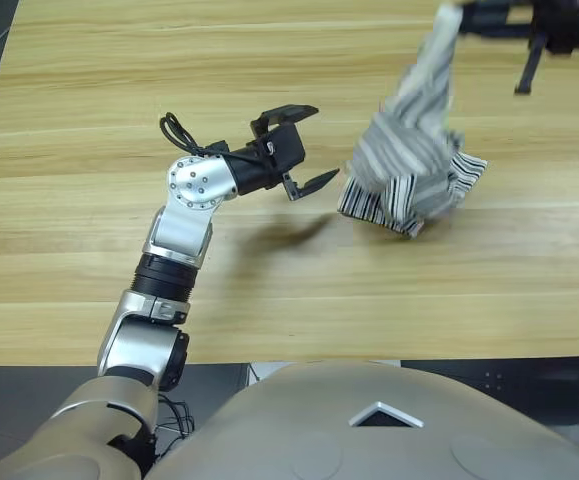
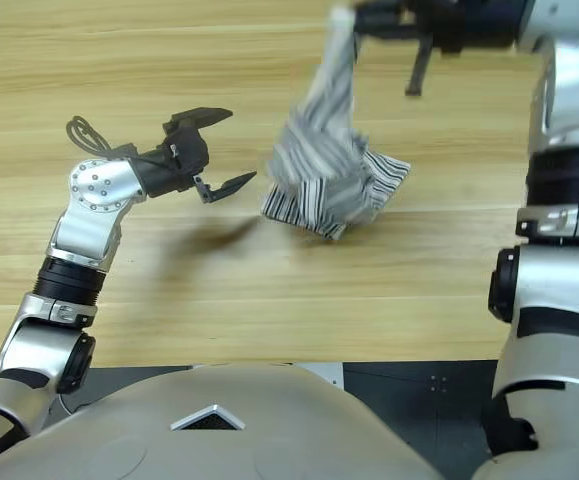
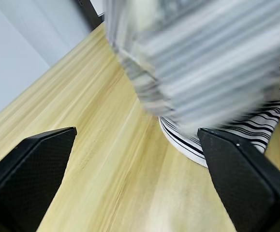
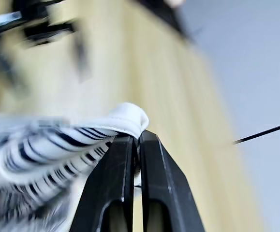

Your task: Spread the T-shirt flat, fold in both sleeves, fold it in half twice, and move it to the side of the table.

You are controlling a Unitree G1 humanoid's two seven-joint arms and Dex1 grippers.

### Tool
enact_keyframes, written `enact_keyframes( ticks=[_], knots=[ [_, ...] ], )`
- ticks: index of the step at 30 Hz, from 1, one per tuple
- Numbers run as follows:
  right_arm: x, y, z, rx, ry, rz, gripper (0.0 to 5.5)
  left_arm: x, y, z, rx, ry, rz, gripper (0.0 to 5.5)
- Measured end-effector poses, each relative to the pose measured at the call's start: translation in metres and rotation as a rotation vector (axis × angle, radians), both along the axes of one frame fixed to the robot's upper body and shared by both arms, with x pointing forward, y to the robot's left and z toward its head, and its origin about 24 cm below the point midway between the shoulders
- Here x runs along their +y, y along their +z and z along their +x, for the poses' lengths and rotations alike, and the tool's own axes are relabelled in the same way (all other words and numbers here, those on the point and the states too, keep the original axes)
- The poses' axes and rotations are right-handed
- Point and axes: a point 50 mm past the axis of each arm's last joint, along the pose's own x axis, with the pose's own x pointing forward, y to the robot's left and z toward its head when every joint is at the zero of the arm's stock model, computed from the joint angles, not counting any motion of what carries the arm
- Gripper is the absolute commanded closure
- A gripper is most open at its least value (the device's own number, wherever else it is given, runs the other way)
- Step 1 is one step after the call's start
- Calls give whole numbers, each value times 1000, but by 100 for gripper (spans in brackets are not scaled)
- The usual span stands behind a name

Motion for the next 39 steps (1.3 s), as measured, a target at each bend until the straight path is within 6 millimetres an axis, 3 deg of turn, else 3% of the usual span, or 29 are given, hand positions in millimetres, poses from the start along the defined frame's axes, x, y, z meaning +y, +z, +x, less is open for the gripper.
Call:
enact_keyframes(
  ticks=[7, 15, 19, 21, 23, 24, 25, 27, 29, 31, 34, 36, 38, 39],
  knots=[
    [8, 3, 9, -43, -43, 42, 537, -1, 19, -1, -37, -20, -104, 83],
    [19, 67, 35, -319, -249, 376, 537, 0, 28, -1, -46, -18, -149, 83],
    [19, 96, 35, -402, -280, 564, 537, 1, 36, -1, -59, -19, -192, 83],
    [19, 102, 34, -413, -269, 582, 537, 0, 37, -2, -63, -21, -193, 83],
    [29, 81, 36, -345, -223, 366, 537, 0, 37, -2, -64, -22, -193, 83],
    [29, 63, 39, -300, -235, 341, 537, 0, 38, -2, -65, -22, -192, 83],
    [28, 58, 41, -285, -258, 391, 537, 1, 38, -2, -66, -21, -190, 83],
    [22, 71, 39, -301, -274, 570, 537, 5, 38, -1, -70, -9, -183, 83],
    [32, 67, 35, -294, -209, 486, 537, 12, 41, 0, -79, 11, -181, 83],
    [40, 47, 35, -227, -187, 460, 537, 15, 41, 0, -78, 20, -186, 83],
    [34, 62, 29, -202, -173, 590, 537, 22, 40, -1, -75, 43, -190, 83],
    [40, 61, 20, -178, -101, 493, 537, 26, 43, -1, -83, 55, -199, 83],
    [40, 30, 17, -74, -81, 345, 537, 29, 45, 0, -89, 61, -202, 83],
    [35, -3, 10, 30, -63, 216, 537, 31, 45, 0, -90, 68, -195, 83]
  ],
)
